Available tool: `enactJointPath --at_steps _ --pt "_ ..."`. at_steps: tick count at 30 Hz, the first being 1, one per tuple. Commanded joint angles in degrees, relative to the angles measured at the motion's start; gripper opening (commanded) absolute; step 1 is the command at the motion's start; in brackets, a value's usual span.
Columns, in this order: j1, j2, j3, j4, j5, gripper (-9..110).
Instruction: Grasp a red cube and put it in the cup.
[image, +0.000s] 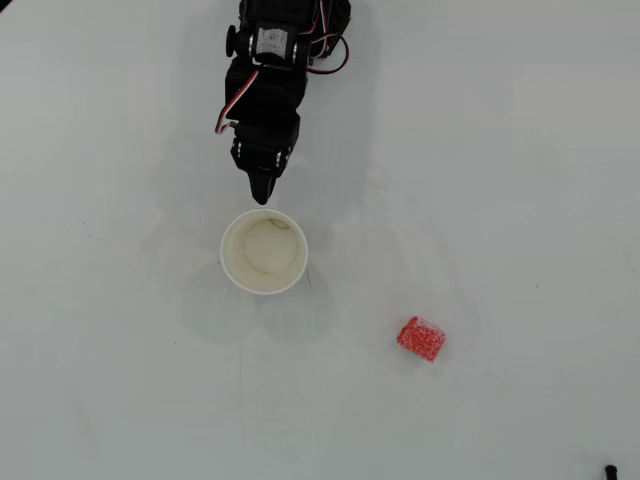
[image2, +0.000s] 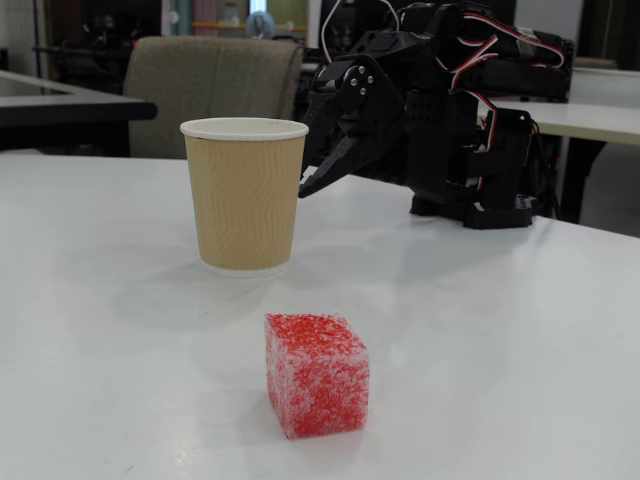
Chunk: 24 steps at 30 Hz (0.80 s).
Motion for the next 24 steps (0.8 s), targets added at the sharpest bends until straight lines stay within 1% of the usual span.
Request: enactJointPath --at_steps 1,20,22,24 --pt "-0.26 1.05 4.22 1.14 4.75 0" --pt "-0.09 0.97 4.22 0.62 4.66 0" --pt "-1.23 0.97 4.22 0.62 4.66 0" --pt "-5.45 0.97 4.22 0.53 4.57 0"
